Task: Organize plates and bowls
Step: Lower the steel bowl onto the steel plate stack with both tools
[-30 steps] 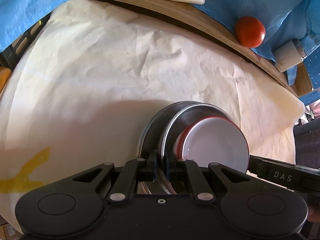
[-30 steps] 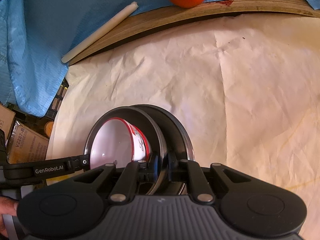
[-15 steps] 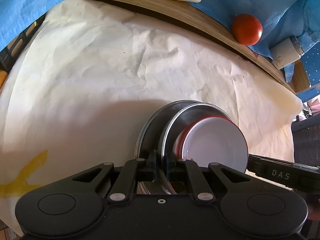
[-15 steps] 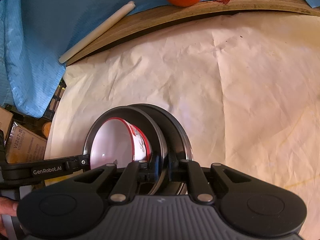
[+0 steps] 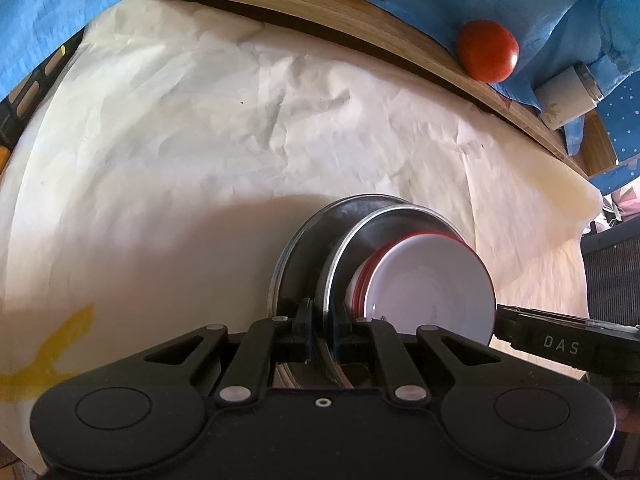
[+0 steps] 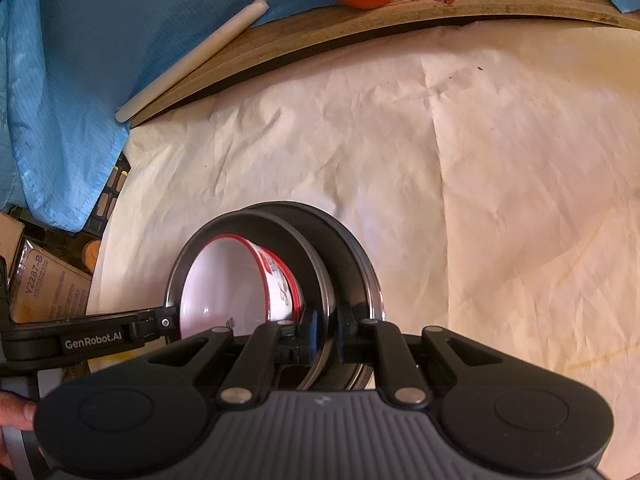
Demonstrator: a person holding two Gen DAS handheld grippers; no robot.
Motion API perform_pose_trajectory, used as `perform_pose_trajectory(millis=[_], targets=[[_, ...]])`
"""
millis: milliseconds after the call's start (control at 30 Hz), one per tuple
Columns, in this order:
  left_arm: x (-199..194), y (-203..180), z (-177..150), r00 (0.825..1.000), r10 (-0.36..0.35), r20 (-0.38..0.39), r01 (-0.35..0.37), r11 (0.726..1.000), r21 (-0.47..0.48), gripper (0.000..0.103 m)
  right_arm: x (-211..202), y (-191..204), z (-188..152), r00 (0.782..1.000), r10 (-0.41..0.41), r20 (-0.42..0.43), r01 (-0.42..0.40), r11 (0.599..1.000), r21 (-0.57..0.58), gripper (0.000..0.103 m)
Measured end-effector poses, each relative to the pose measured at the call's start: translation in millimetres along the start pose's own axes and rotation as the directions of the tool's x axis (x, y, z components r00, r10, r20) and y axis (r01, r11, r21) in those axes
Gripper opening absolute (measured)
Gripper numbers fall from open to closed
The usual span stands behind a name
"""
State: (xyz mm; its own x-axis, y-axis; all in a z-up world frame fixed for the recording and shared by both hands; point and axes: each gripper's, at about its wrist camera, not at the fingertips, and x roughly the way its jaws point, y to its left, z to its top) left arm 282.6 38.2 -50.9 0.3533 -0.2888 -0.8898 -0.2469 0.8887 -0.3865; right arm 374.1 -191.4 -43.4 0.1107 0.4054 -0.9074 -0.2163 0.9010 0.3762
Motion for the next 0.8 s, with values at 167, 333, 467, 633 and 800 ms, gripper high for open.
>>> perform_pose_trajectory(millis=[167,333,467,633,800], targets=[[0,1,0,1.000,-0.003,-0.002,0.003,1.000,0.003,0.008,-1,0,-2,1.000,-0.001,0.006,0.001,1.000,0.005,0.012],[0,2,0,1.000,-0.005,-0.003,0.005,1.000,0.004,0.009,-3,-1,-4,1.000,-0.004,0.018,0.004,1.000,0.014,0.016],[-1,3,0,1.000,-0.009,-0.004,0.009,1.000,0.013,0.009,-4,0,-8,1.000,-0.013,0.028,0.013,1.000,0.015,0.018],[-1,3,0,1.000,-0.009,-0.006,0.009,1.000,0.020,0.010,-5,1,-11,0.999,-0.025,0.040,0.025,1.000,0.010,0.018],[-2,2,0,1.000,0.002,-0.003,-0.002,1.000,0.030,0.012,-7,0,-13,0.998,-0.024,0.050,0.023,1.000,0.008,0.020]])
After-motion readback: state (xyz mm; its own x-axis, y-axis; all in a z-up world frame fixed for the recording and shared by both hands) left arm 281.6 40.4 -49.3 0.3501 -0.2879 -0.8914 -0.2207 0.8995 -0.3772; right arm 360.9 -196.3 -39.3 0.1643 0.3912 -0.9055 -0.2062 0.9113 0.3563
